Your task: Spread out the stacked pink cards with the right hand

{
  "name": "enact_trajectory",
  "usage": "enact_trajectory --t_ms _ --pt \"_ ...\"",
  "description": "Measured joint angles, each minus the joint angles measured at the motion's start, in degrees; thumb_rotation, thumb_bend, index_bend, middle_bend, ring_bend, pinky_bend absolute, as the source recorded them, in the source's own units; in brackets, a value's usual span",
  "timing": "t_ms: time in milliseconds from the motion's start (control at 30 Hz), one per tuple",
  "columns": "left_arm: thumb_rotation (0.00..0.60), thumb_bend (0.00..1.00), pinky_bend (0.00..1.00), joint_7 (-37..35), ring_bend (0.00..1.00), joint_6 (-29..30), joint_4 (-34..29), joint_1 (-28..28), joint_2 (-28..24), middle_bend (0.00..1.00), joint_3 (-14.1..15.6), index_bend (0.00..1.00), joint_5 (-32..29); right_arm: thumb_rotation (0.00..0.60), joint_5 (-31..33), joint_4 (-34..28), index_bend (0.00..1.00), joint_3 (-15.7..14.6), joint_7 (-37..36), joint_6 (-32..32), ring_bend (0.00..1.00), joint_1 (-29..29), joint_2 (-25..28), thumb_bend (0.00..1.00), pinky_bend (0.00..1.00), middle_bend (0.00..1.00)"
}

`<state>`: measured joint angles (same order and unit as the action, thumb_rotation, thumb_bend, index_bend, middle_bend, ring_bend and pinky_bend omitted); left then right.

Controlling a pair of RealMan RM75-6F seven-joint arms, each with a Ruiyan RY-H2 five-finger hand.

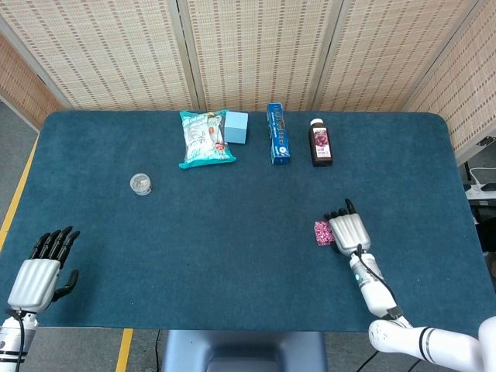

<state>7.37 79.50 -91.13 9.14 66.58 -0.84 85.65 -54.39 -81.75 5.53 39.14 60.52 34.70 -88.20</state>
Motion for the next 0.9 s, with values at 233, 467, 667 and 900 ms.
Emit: enact_trajectory --t_ms 233,467,667,900 --pt "0.600 0.46 0.07 0.3 0.00 0.3 -0.3 -0.2 0.0 0.00 0.0 0.00 -0.1 0.600 -2.2 -1.4 0.65 0.0 -1.2 1.5 0.29 -0.4 0.7 0.27 0.00 0.53" --pt "0.600 0.46 0.07 0.3 0.00 -0.1 -0.3 0.0 0.0 0.00 -0.1 0.00 -0.4 0.600 -4.6 -5.0 0.66 0.2 -1.8 2.9 0.29 -0.5 1.5 0.27 0.00 0.54" --pt "0.600 0.46 0.07 0.2 0.00 0.2 -0.4 0.0 -0.1 0.00 -0.1 0.00 -0.2 0.600 -6.7 -8.9 0.66 0.3 -0.1 2.7 0.29 1.2 -0.6 0.27 0.00 0.54" --pt "0.600 0.46 0.07 -0.1 0.00 0.7 -0.7 -0.3 -0.4 0.00 0.0 0.00 -0.1 0.600 -7.0 -6.2 0.48 0.2 4.4 2.2 0.29 3.6 -8.0 0.27 0.00 0.53"
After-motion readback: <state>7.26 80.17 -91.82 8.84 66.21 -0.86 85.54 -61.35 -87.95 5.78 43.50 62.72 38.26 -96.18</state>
